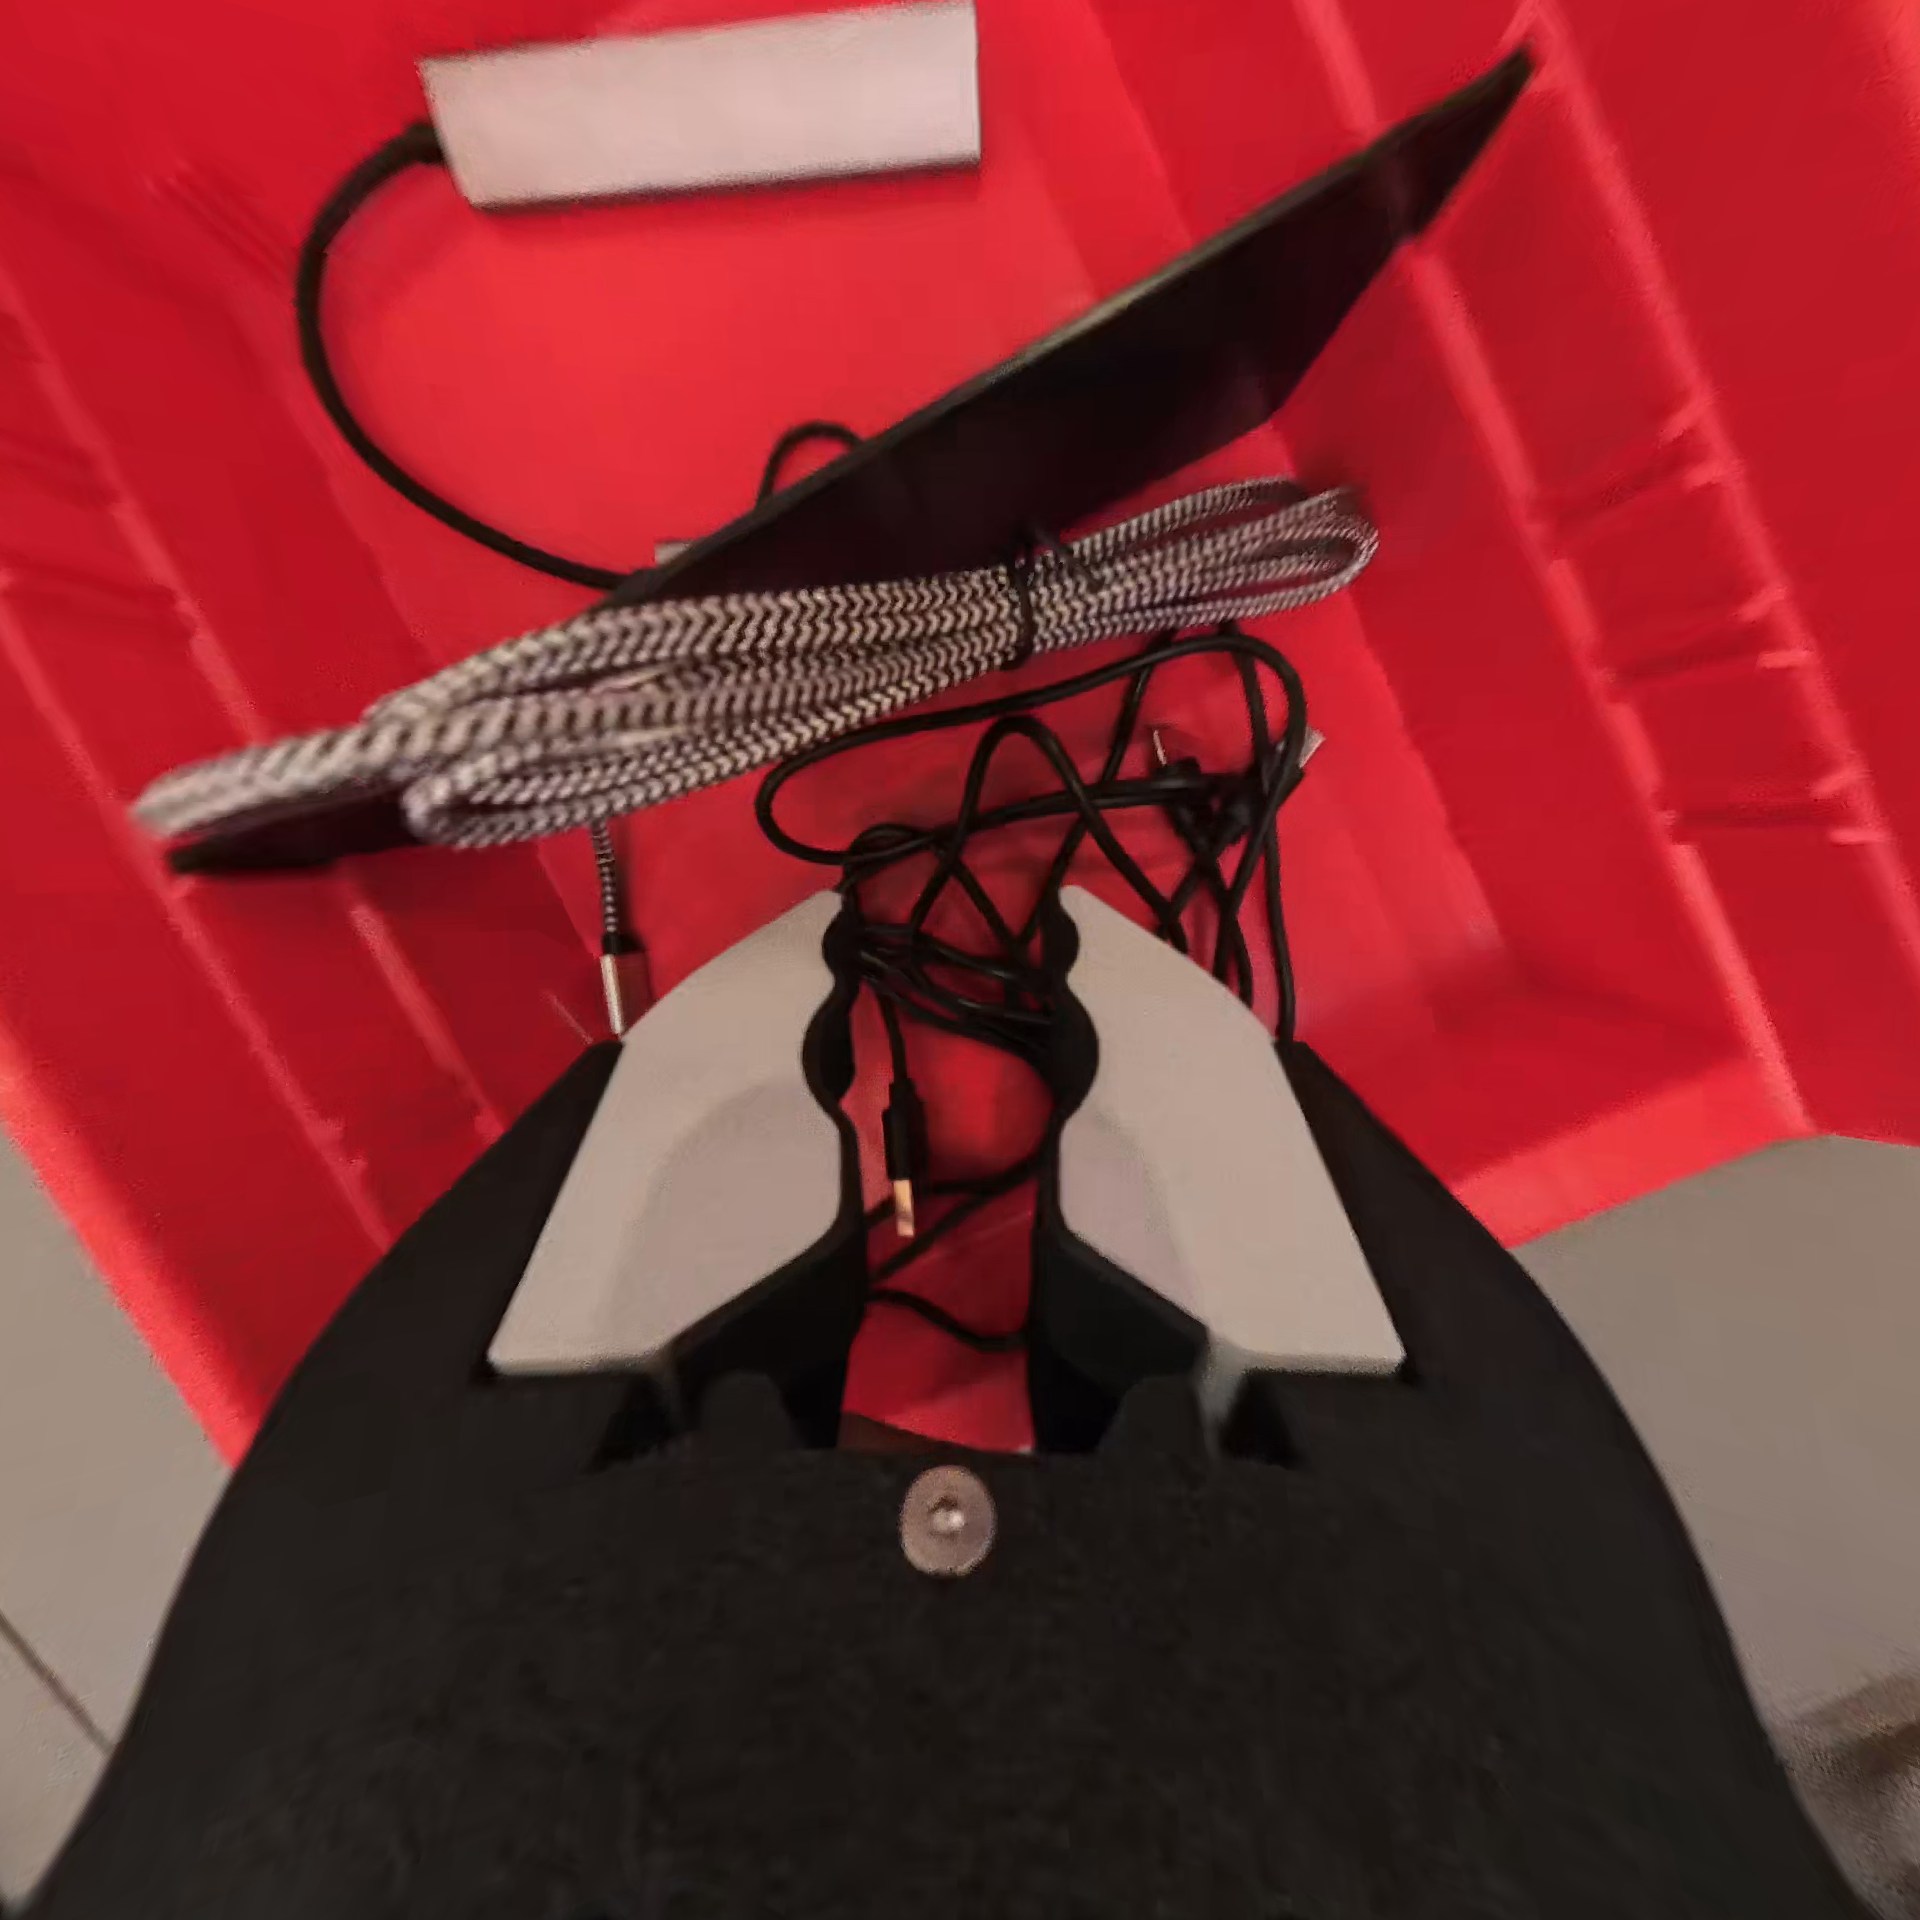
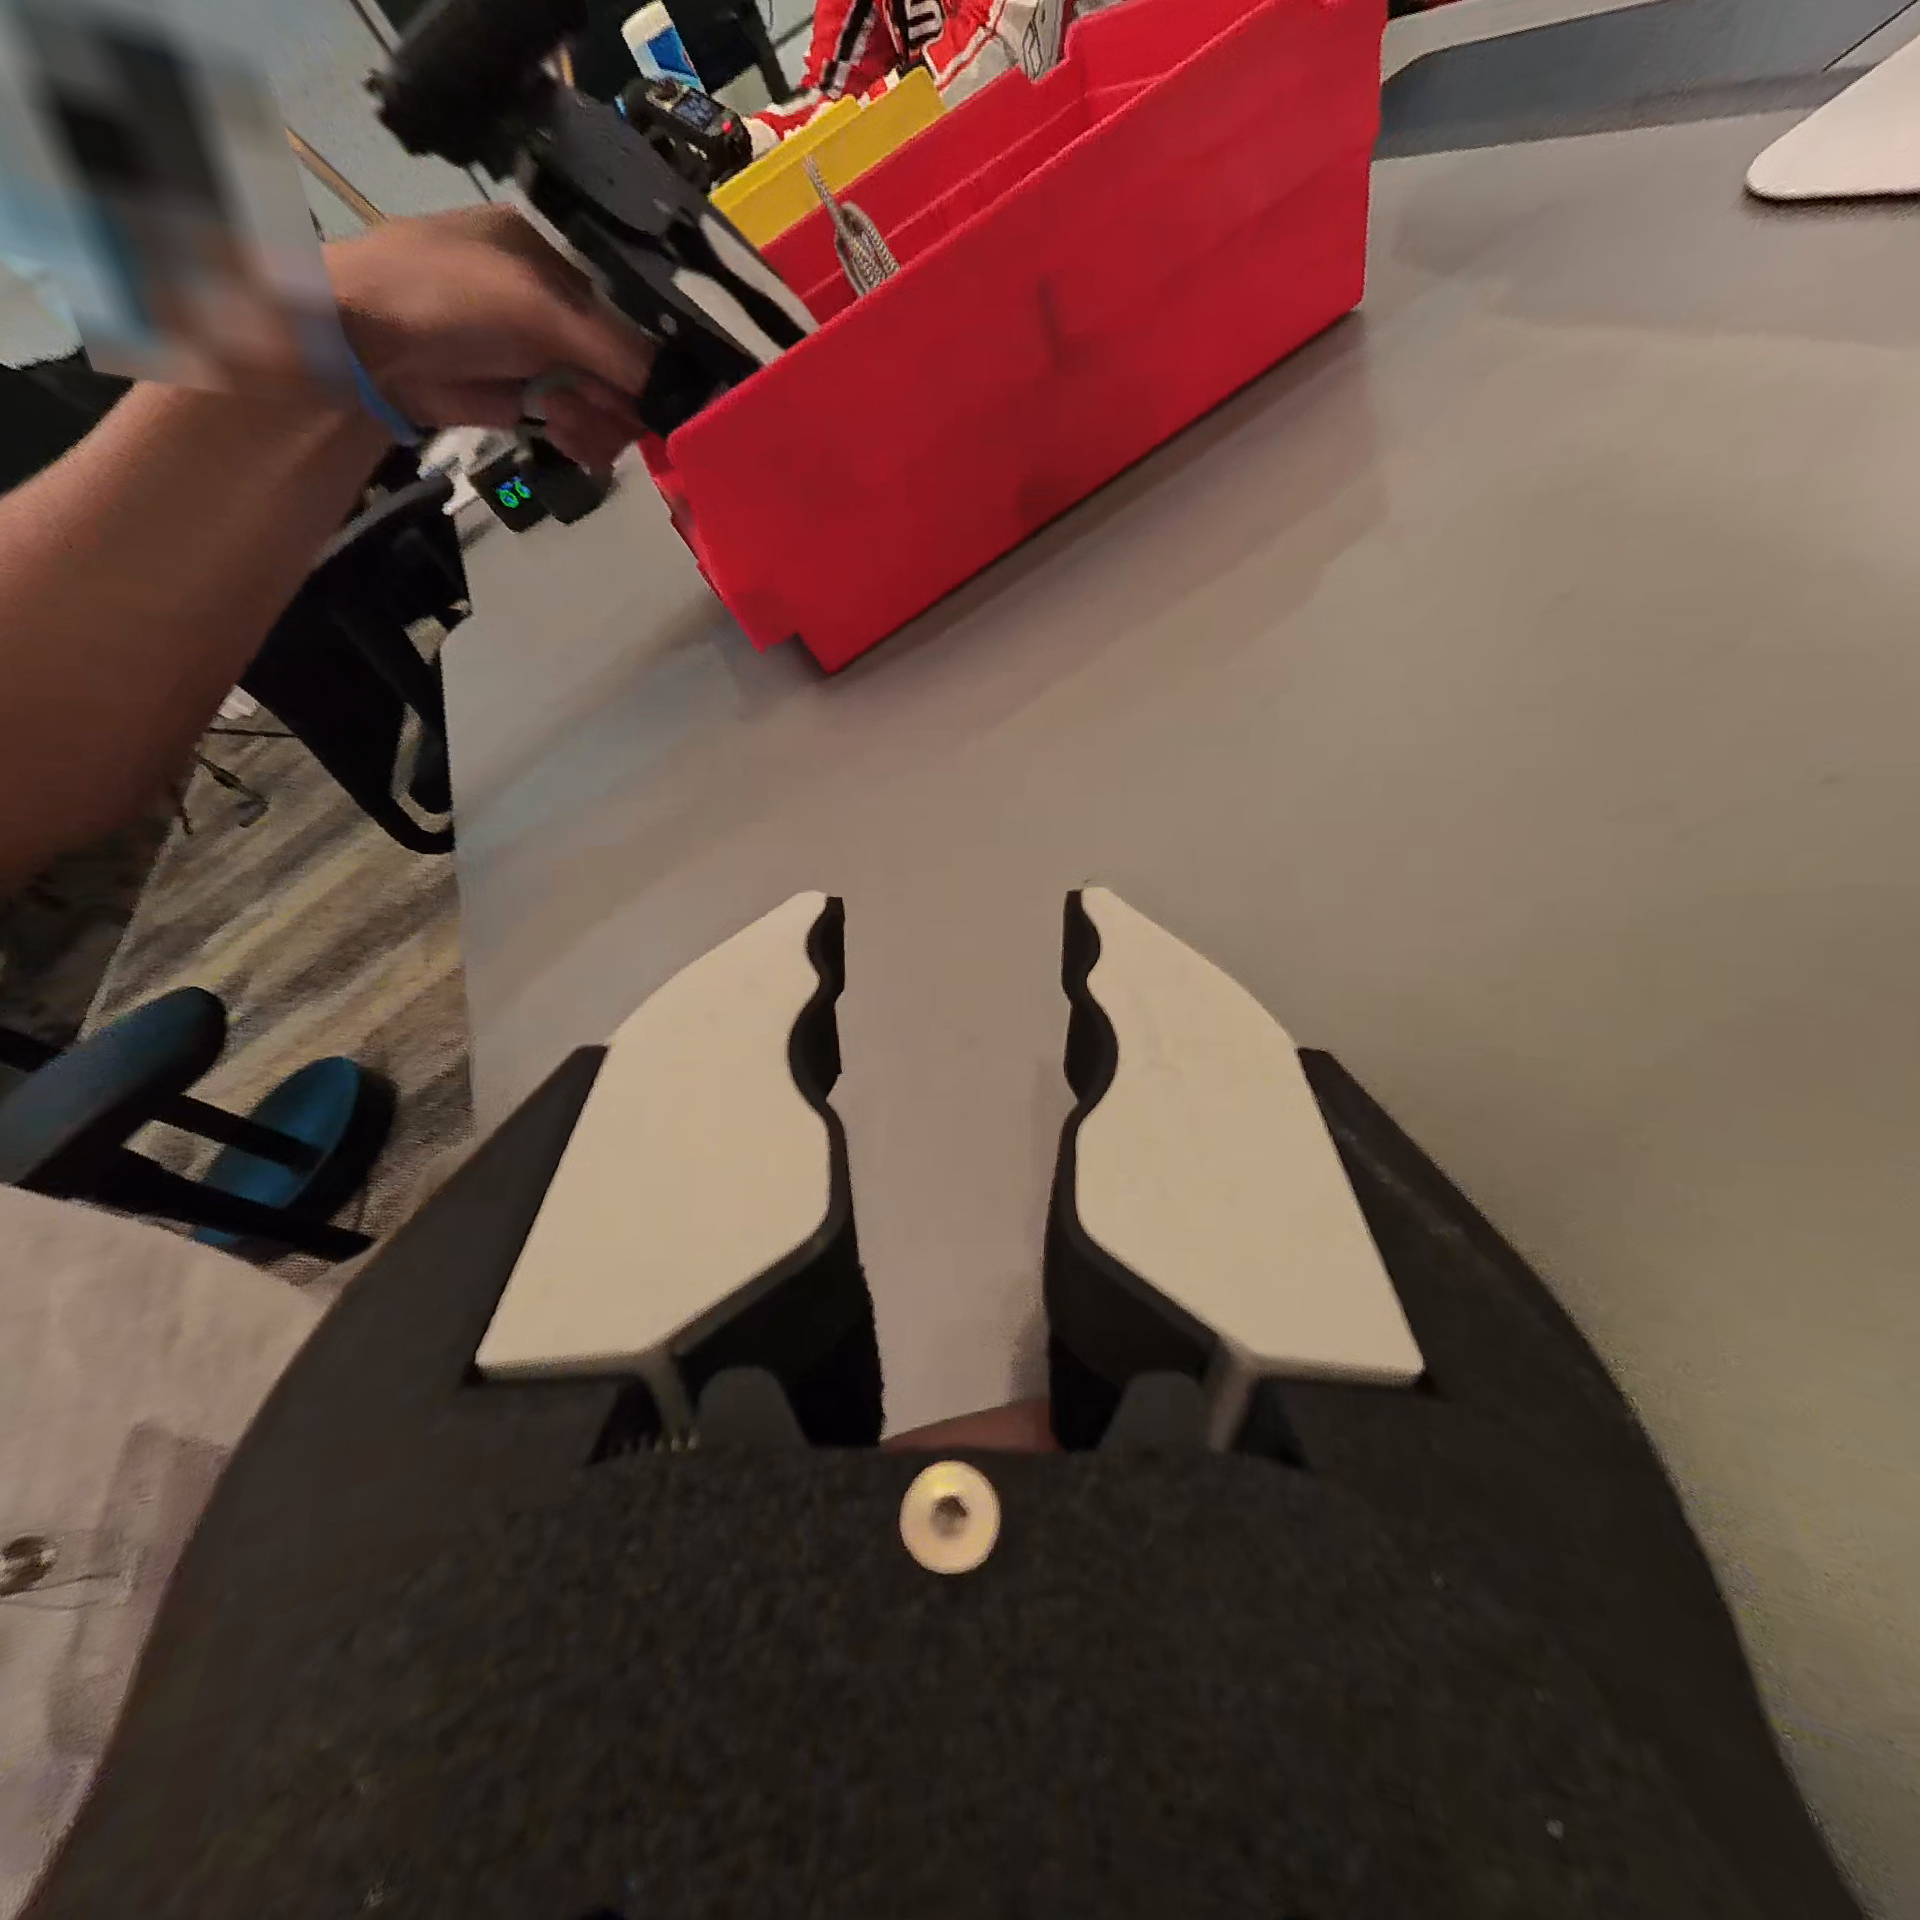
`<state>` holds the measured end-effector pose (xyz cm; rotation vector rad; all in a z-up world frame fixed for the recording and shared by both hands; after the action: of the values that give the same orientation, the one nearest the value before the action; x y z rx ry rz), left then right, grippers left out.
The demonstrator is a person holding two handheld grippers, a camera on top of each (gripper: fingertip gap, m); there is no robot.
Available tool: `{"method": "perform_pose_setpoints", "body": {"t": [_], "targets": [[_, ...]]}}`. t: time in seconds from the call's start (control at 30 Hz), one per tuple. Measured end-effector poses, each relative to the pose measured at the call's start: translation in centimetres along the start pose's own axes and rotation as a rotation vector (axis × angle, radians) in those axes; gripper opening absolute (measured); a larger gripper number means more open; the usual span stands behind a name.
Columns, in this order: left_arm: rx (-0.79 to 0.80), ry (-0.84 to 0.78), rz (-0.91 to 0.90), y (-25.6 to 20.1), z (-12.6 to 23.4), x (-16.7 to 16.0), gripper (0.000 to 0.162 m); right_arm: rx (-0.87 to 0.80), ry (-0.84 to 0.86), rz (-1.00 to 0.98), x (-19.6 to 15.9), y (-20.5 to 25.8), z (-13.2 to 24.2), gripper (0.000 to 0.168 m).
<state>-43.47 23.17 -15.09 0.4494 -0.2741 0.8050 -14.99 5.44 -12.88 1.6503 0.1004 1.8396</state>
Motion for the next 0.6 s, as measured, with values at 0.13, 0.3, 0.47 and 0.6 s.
{"method": "perform_pose_setpoints", "body": {"t": [0.13,0.3,0.47,0.6], "targets": [[0.019,0.103,-0.086,-0.2,-2.2,-0.9,0.020,0.031,-0.045,-0.041,0.4,-0.1,0.3,0.039],[0.138,0.043,-0.090,1.4,0.2,-0.4,0.003,0.051,-0.052,-0.048,0.6,-0.2,0.1,0.039],[0.134,-0.125,-0.031,1.8,4.9,0.9,0.002,0.061,-0.016,-0.010,0.4,0.2,-0.4,0.039],[0.180,-0.299,0.080,4.3,8.7,2.5,0.002,0.053,-0.009,0.020,0.4,0.5,-0.4,0.039]]}}
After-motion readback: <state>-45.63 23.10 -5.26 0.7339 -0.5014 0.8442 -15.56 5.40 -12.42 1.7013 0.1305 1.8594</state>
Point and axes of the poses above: each gripper's, where its closed fingertips meet, z back along the fingers, x out of its top, y = z × x across the jaws, the point moved 1 cm from there along z, back along the fingers, and after that the axes turned 13 degrees about x, right-handed, at the moved point
